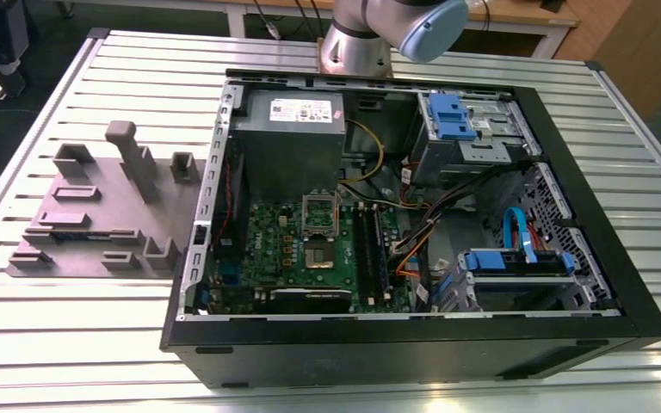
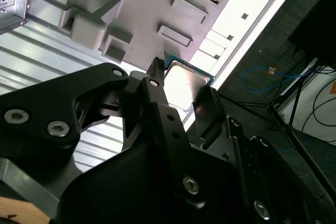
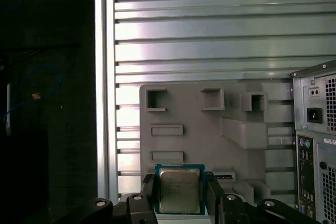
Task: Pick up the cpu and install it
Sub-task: 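Pick up the cpu and move it towards the insertion slot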
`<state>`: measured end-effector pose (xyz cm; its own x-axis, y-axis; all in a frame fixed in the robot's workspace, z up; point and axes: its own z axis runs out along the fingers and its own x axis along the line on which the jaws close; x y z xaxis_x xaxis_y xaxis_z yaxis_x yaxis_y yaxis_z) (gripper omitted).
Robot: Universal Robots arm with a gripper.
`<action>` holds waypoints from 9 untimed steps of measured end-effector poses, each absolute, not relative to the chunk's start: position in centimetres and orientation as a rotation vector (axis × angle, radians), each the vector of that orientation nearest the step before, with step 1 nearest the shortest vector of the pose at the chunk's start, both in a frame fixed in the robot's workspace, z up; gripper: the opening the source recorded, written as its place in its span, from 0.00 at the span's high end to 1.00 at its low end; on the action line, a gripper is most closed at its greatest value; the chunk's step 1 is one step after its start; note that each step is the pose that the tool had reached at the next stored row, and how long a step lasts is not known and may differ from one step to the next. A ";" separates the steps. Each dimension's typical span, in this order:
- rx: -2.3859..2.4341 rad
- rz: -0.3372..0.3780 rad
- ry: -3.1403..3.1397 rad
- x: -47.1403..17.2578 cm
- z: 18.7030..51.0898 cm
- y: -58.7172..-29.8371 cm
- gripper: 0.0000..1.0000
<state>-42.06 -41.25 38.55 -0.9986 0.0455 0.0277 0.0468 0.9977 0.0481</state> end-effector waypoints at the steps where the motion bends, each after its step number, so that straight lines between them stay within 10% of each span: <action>1: -0.072 -0.076 -3.113 -42.0 38.5 -41.2 0.53; 9: -0.072 -0.076 -3.113 -41.6 38.5 -41.3 0.53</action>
